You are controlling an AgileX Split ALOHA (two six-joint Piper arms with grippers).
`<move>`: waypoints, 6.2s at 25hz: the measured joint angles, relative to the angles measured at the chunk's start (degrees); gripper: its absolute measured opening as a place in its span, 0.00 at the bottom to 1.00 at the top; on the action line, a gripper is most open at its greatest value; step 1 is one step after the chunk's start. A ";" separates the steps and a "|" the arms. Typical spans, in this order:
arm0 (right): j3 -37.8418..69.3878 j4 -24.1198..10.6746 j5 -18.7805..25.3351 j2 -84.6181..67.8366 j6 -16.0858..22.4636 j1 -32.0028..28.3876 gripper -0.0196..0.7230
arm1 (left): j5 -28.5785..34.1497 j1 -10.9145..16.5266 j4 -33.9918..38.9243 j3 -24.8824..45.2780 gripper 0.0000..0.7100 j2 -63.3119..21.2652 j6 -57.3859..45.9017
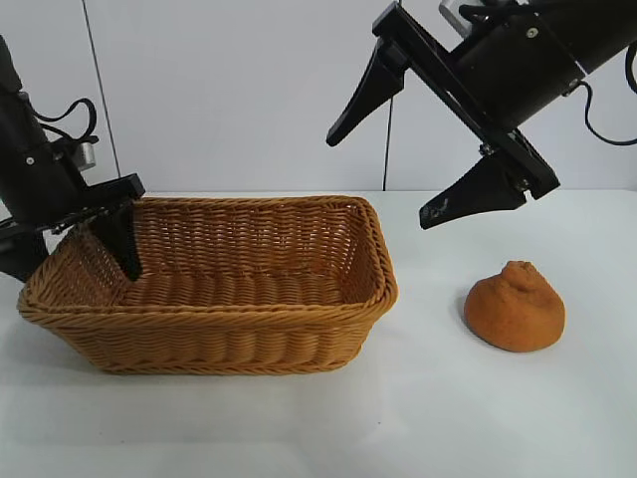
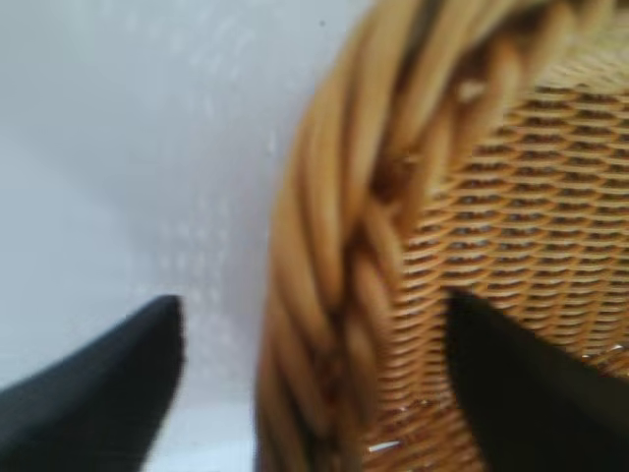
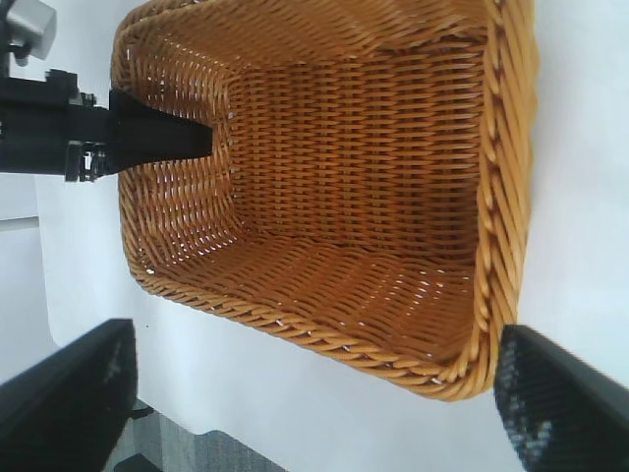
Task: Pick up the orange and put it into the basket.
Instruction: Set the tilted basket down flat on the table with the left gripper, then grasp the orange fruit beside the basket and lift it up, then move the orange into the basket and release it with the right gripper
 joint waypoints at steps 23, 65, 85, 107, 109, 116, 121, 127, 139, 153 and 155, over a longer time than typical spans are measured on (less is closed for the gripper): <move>0.00 -1.61 1.18 0.00 0.00 0.00 0.94 | 11.60 4.96 23.85 -5.60 0.91 -6.86 -6.09; -4.63 -12.79 7.04 -0.27 3.32 0.00 0.94 | 3.23 4.96 23.17 57.94 0.90 -110.29 -6.09; -10.10 -40.14 9.62 7.13 16.34 -7.30 0.94 | 3.07 4.96 21.92 58.00 0.90 -120.00 -6.09; -10.30 -43.11 3.97 18.11 17.76 -7.30 0.07 | 3.12 4.96 21.92 58.00 0.90 -120.00 -6.09; -11.10 -43.44 4.79 16.07 17.76 -7.30 0.07 | 3.12 4.96 21.92 58.00 0.90 -120.00 -6.09; -21.53 -43.77 13.54 10.30 16.91 -6.43 0.07 | 3.12 4.96 21.92 58.00 0.90 -120.00 -6.09; -29.02 -43.77 16.64 9.91 16.78 -3.23 0.07 | 3.12 4.96 21.92 58.00 0.90 -120.00 -6.09; -30.24 -43.72 16.24 9.84 17.51 4.01 0.07 | 3.12 4.96 21.92 58.00 0.90 -120.00 -6.09; -30.24 -41.09 6.97 15.27 20.07 19.93 0.07 | 3.12 4.96 21.92 58.00 0.90 -120.00 -6.09; -30.28 -40.89 -2.94 30.49 20.62 22.64 0.07 | 3.12 4.96 21.92 58.00 0.90 -120.00 -6.09; -30.51 -40.89 -2.70 30.49 20.62 22.64 0.15 | 3.12 4.96 21.92 58.00 0.90 -120.00 -6.09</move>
